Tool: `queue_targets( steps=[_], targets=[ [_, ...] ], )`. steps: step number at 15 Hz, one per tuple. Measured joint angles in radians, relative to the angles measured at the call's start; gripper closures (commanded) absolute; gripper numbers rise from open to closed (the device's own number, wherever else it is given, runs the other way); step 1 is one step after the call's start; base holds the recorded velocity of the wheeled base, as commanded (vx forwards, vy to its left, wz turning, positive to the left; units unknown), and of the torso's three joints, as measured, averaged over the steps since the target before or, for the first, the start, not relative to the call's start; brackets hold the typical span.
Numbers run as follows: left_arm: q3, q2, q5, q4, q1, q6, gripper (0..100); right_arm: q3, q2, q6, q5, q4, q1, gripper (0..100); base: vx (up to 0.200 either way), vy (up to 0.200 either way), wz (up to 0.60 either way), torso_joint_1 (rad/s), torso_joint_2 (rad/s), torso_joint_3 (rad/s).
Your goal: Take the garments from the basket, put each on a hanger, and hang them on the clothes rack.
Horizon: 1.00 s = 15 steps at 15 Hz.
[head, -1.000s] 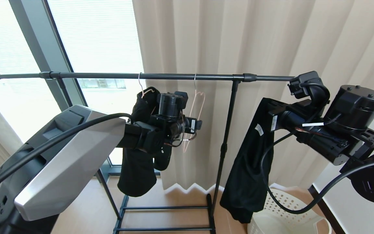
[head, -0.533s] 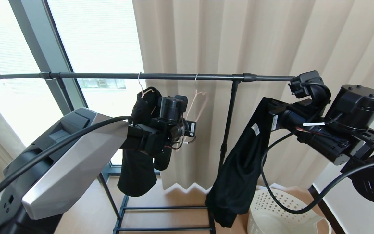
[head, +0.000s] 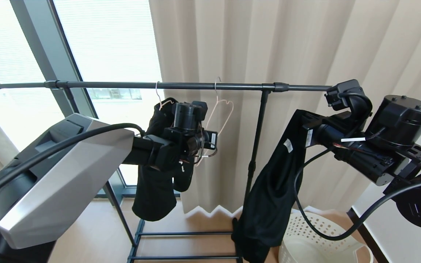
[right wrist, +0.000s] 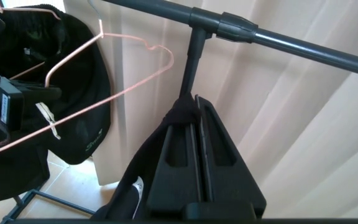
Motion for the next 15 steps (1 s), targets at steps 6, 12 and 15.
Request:
queue_targets(
  steps=[6, 12, 15],
  targets=[
    [0.267, -0.166, -0.004, -0.097, -0.021, 0.002, 100, 0.011, 0.006, 0.000, -0.002, 0.000, 0.026, 100, 0.000, 0.000, 0.00, 0.000, 0.00, 0.000],
    [0.666, -0.348, -0.008, -0.380, -0.049, 0.011, 100, 0.022, 0.009, -0.003, -0.002, 0.000, 0.038, 100, 0.000, 0.000, 0.00, 0.000, 0.00, 0.000],
    [0.914, -0.436, -0.038, -0.567, -0.053, 0.050, 100, 0.026, 0.012, -0.034, -0.032, 0.000, 0.046, 100, 0.000, 0.000, 0.00, 0.000, 0.00, 0.000]
  ],
)
